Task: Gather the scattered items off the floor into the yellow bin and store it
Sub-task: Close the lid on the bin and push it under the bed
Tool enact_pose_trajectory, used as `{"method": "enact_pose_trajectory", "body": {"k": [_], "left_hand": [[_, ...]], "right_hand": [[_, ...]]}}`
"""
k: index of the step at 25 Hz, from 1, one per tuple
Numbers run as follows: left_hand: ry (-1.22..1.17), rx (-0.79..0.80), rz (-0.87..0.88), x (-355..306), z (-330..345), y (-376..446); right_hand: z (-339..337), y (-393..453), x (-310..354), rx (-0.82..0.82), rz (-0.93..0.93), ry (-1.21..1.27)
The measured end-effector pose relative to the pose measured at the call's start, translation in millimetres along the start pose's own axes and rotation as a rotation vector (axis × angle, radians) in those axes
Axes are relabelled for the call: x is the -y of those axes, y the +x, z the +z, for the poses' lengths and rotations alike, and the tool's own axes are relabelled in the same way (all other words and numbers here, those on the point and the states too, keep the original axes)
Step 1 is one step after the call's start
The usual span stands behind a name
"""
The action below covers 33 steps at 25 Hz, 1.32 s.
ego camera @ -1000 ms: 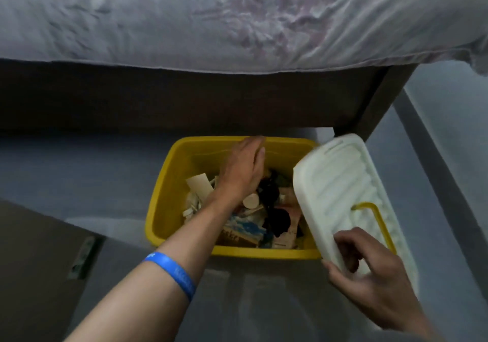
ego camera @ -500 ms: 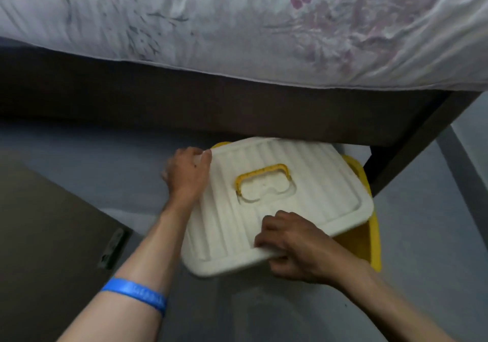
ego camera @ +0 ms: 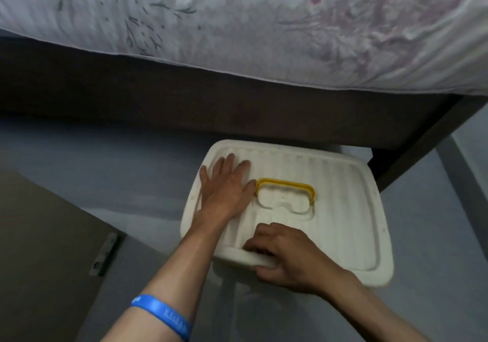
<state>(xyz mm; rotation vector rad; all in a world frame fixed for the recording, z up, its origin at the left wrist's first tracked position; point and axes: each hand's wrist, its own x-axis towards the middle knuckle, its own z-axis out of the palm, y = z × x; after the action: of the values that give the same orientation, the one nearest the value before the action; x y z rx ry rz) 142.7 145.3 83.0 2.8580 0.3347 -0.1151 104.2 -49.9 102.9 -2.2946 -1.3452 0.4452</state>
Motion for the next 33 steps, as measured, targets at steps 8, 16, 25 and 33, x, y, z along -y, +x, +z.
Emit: {"method": "enact_pose_trajectory", "body": {"k": [8, 16, 25, 33], "left_hand": [[-0.068, -0.157, 0.115, -47.7, 17.6, -16.9], [0.057, -0.102, 0.342, -88.1, 47.0, -21.6], [0.063, -0.172, 0.359, -88.6, 49.2, -21.1], [0.087, -0.172, 0.375, -88.8, 46.2, -22.0]], "right_hand": [[-19.3, -24.2, -53.1, -0.512, 0.303, 0.056], [-31.5, -88.0, -125.7, -0.764, 0.954, 0.237], [-28.5, -96.6, -118.9, -0.886, 1.137, 0.666], [-24.9, -92.8, -102.8, -0.892, 1.036, 0.102]]}}
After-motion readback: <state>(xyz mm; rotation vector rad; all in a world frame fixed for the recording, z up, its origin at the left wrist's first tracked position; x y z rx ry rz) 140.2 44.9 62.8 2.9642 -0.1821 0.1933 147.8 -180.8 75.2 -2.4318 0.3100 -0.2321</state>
